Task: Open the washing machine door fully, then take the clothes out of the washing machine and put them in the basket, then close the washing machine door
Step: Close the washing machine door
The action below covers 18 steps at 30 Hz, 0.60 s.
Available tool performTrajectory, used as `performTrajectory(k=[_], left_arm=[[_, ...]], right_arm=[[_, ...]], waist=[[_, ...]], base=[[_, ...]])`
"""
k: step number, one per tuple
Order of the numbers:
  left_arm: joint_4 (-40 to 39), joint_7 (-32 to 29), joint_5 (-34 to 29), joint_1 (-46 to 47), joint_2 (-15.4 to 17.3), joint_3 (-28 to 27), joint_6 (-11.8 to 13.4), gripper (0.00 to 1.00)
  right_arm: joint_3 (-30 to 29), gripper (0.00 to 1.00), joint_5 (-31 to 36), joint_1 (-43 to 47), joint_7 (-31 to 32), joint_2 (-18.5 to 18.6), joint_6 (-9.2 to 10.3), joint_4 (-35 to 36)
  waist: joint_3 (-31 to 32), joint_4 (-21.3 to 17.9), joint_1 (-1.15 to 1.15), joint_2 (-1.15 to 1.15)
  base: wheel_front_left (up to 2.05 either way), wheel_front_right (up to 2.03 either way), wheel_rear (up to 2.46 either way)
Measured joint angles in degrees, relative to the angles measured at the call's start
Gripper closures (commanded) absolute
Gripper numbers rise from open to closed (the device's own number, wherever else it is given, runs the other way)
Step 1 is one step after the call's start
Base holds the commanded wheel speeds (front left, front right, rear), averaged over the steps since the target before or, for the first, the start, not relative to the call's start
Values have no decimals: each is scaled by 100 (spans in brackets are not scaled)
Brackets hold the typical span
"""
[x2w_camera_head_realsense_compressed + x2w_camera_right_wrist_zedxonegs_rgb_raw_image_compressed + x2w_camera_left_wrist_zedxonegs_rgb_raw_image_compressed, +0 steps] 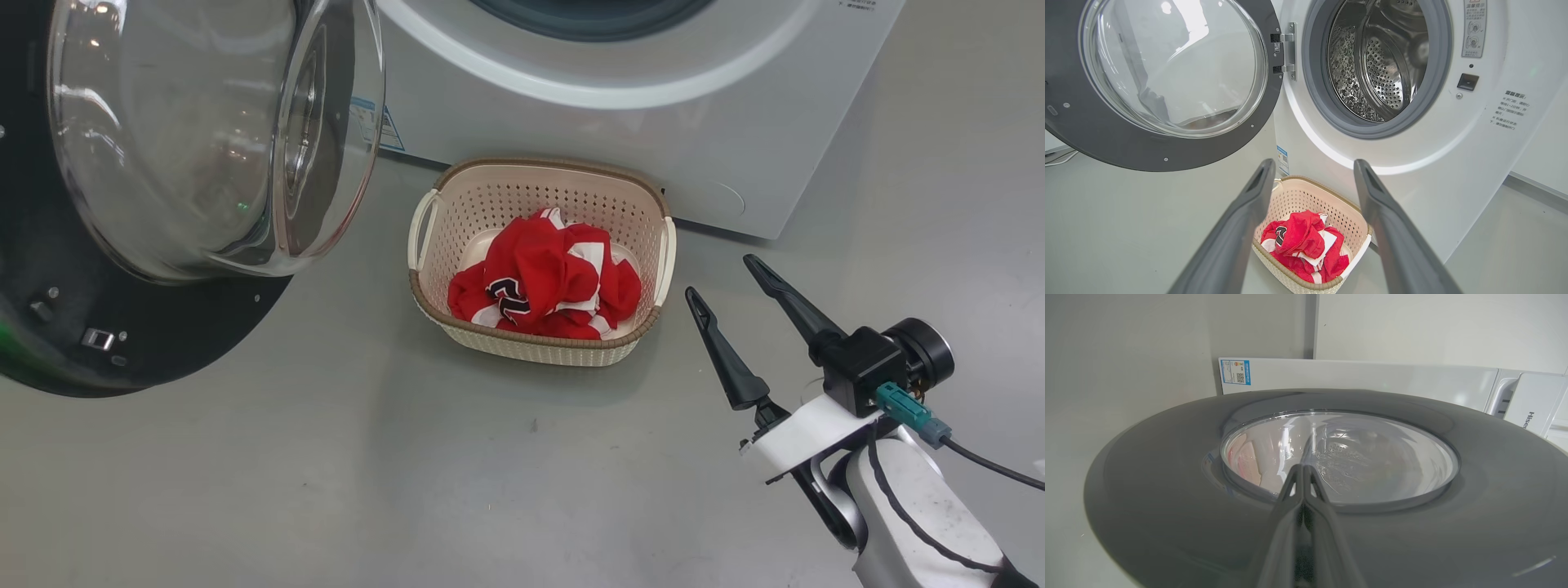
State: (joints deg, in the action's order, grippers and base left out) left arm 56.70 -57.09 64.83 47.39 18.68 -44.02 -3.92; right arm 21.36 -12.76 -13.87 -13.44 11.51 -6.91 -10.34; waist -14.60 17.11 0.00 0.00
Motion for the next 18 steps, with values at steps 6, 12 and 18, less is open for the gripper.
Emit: performTrajectory(k=[6,12,18], left_arm=[[-199,-494,245,-51,-192,18,-166,100],[-416,-961,403,-136,-361,127,-241,100],[-686,-1352,561,-202,-614,180,-253,100]], right_arm=[[1,0,-1,33,-7,-14,3,-32],[1,0,-1,39,-8,-21,51,-59],[1,0,-1,39,-24,-29,52,-68]], waist=[[37,-3,0,0],[64,-11,0,0],[80,-21,0,0]], base=[[0,0,0],[0,0,0],[0,0,0]])
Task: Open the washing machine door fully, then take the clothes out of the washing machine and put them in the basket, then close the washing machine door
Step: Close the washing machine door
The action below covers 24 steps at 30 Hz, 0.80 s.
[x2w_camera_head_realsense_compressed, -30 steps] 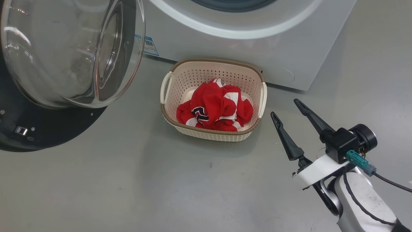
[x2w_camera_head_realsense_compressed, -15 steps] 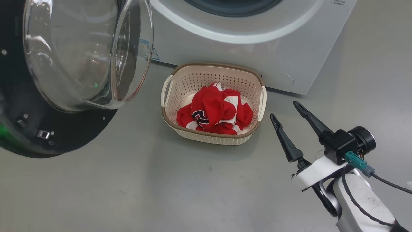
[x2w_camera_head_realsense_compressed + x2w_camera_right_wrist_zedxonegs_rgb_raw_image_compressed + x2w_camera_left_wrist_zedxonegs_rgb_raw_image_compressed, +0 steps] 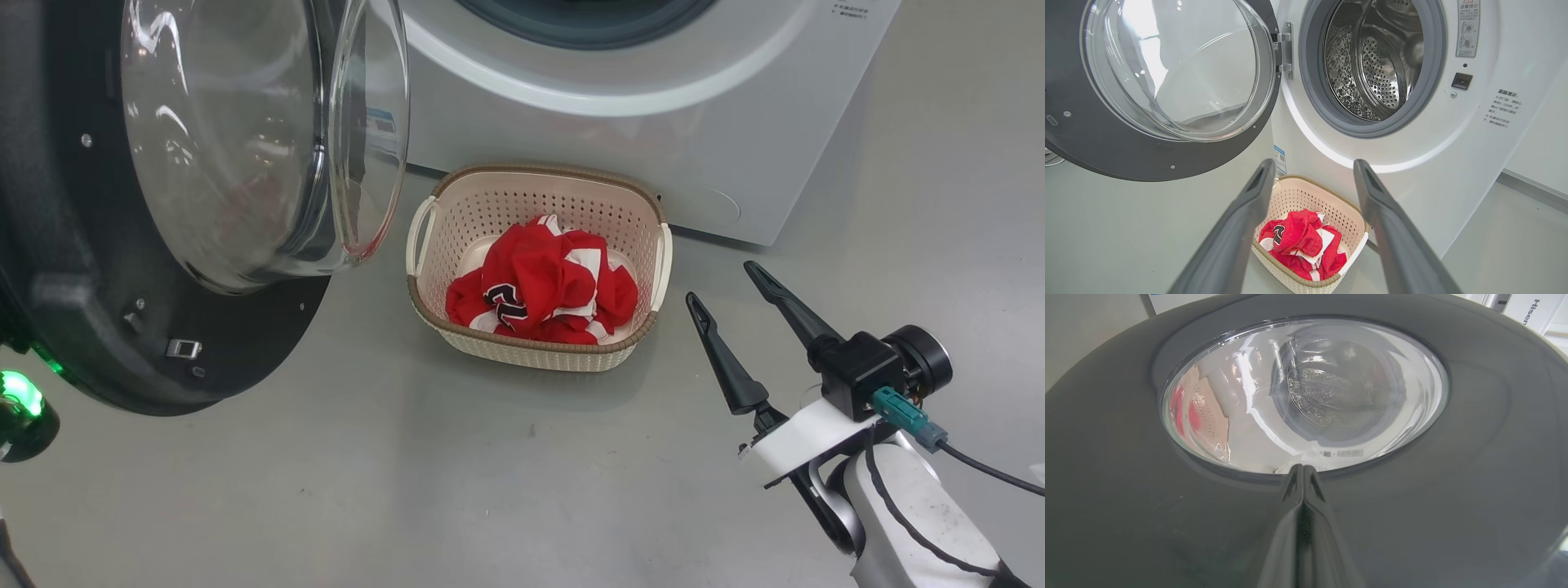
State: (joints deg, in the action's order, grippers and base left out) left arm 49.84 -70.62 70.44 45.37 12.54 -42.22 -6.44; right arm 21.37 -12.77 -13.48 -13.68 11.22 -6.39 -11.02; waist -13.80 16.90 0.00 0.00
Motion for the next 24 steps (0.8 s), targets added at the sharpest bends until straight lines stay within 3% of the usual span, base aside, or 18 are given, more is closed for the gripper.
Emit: performTrajectory(k=[13,24], left_arm=[[-827,-721,270,-348,-581,266,-43,100],[-1443,-951,412,-766,-956,320,-44,100]], right_arm=[[1,0,-26,1,-9,-30,4,-30],[109,0,-33,0,-16,-87,3,-92]], waist=[[20,-30,0,0],[64,-157,0,0]], base=[[0,0,0],[0,0,0]])
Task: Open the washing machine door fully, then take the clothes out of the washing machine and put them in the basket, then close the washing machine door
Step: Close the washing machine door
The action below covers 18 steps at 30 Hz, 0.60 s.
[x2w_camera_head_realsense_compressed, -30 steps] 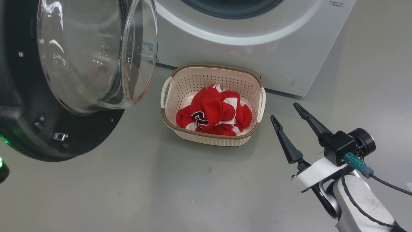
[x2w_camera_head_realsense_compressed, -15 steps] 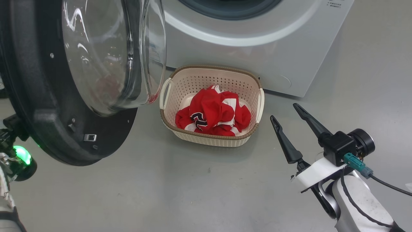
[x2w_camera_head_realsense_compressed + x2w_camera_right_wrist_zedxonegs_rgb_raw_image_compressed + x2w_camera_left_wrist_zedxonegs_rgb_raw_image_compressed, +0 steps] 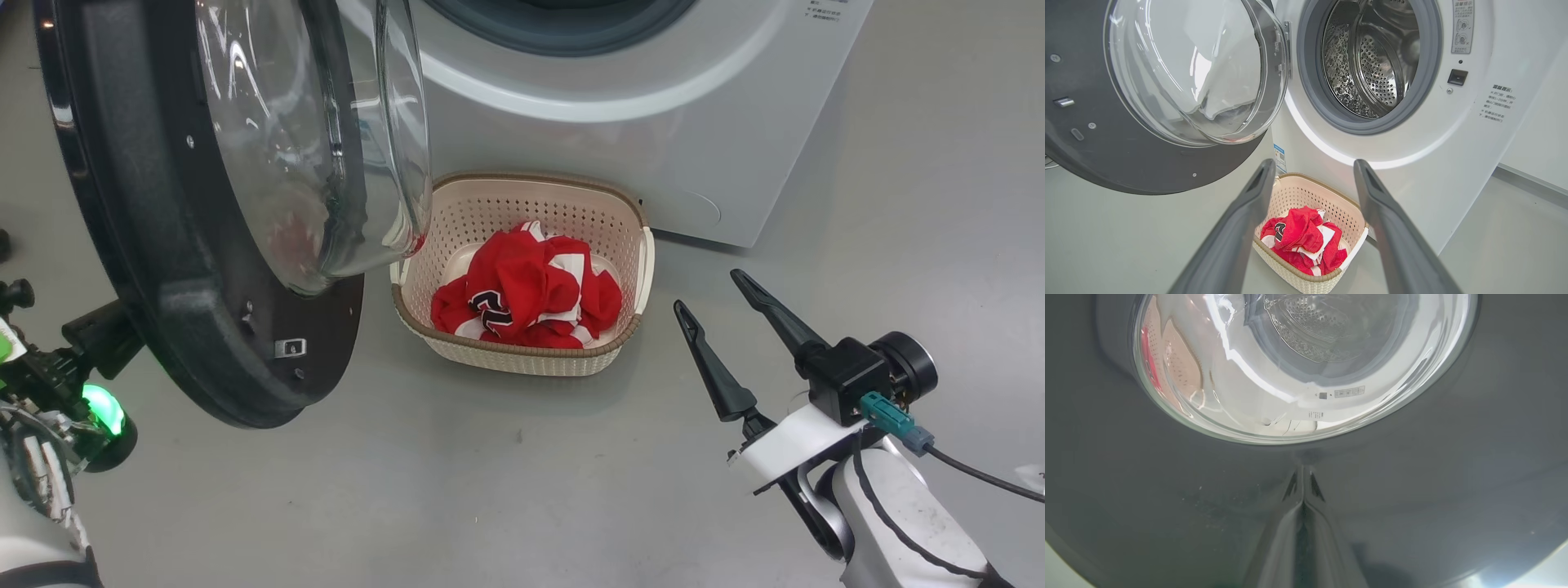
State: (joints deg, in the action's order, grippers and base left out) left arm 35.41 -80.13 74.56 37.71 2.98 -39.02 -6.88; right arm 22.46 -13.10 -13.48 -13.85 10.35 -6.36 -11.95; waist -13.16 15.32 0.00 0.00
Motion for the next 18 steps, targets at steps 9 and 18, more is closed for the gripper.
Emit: performTrajectory(k=[9,18], left_arm=[[-402,-81,114,-209,-164,112,0,100],[-797,-81,254,-397,-202,221,15,100]], right_arm=[[35,0,-1,1,-9,-34,-2,-34],[53,0,-1,-5,-9,-81,-2,-34]], waist=[[34,-123,0,0],[-2,-323,0,0]], base=[[0,0,0],[0,0,0]])
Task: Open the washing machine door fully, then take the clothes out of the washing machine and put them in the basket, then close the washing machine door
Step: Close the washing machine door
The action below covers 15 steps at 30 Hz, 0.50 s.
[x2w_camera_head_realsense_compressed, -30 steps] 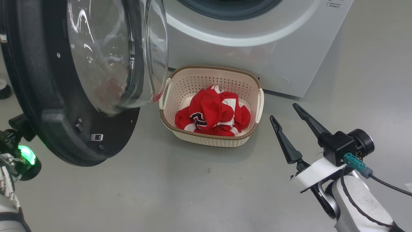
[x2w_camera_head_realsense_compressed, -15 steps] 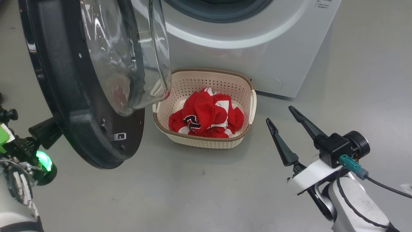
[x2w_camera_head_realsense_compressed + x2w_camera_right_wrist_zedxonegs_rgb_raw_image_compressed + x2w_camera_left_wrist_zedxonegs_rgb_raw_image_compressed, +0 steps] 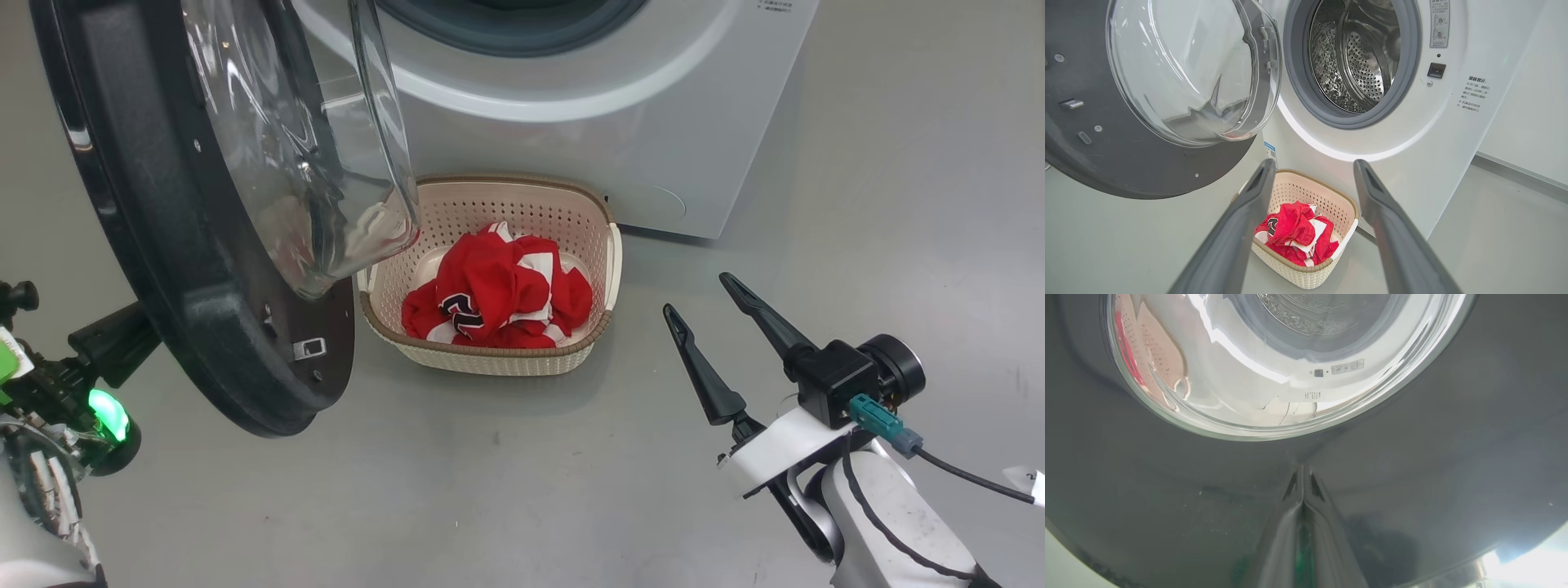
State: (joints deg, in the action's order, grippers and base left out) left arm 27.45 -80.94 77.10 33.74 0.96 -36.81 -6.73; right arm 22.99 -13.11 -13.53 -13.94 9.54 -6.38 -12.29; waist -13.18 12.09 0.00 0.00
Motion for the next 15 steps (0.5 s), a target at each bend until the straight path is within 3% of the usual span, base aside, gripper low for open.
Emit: performTrajectory(k=[15], left_arm=[[-175,167,687,-108,-4,667,242,100]], right_arm=[[-99,0,-19,-18,-1,3,2,1]], waist=[[-165,-254,0,0]], base=[[0,0,0]])
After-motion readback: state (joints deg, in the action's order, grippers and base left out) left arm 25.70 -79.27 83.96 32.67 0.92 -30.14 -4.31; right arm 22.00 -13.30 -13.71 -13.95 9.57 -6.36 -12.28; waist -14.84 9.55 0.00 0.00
